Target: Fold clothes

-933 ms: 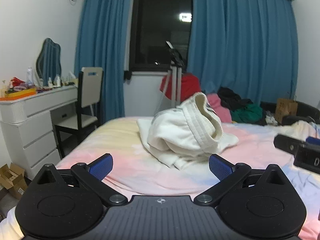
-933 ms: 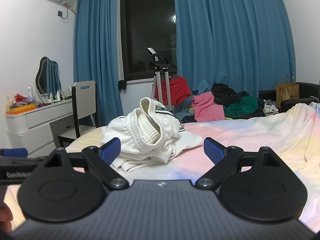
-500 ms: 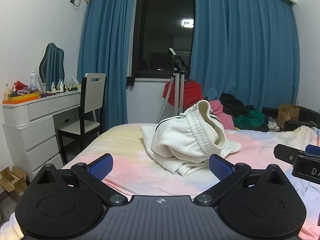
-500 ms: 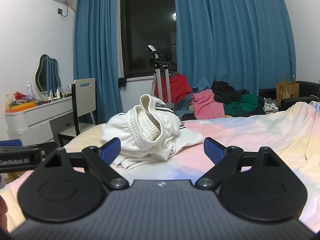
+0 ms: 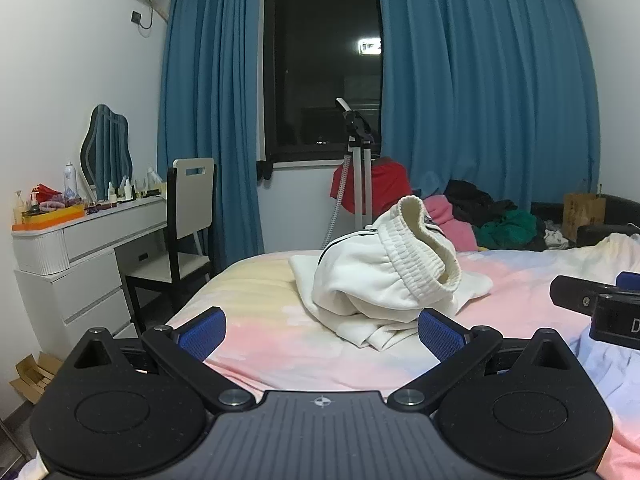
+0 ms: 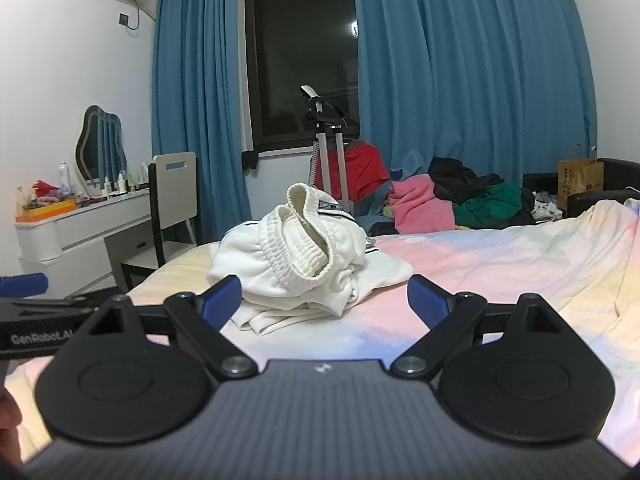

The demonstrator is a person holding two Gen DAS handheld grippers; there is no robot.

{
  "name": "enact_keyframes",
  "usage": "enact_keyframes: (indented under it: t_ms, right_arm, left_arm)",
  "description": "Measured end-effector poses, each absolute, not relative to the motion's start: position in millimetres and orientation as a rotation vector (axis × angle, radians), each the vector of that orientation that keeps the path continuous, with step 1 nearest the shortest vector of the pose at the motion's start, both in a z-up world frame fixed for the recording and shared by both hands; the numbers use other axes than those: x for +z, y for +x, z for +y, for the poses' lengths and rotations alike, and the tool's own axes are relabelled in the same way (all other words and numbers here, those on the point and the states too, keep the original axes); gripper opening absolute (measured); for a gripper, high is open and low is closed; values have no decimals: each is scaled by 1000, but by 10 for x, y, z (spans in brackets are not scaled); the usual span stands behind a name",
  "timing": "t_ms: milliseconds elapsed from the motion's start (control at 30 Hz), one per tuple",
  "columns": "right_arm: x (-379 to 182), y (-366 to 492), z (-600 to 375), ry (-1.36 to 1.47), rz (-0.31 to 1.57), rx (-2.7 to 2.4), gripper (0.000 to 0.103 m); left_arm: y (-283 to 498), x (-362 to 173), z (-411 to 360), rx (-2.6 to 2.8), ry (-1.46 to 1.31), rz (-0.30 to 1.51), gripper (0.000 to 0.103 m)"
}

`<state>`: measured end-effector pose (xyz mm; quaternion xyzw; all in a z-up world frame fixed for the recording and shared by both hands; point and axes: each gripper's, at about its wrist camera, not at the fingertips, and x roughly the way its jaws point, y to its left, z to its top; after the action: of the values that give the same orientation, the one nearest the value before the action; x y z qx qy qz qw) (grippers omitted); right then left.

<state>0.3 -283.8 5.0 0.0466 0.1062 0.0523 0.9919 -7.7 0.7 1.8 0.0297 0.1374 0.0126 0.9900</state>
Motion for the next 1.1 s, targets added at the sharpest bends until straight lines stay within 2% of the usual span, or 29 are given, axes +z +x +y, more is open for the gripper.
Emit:
enact_keyframes:
  t_ms: [867,933,1000,1067,1100]
  right_arm:
    - [76,-49,-2950,195,190,127,91]
    - [78,-53,-2955,191,189,120,80]
    - [80,-44,-2950,185,195,111,75]
    - [72,-41,-2943,180,196,104,61]
    - [70,-40,-2941,180,198,101,49]
  left_arm:
    - [-81,-12,102,16,4,276,103]
    - [-77,-21,105,13,1,276,103]
    - [-69,-38,109,10,-5,276,103]
    - [-54,-56,113,4,-11,279,103]
    - [-42,-70,114,0,-13,283,103]
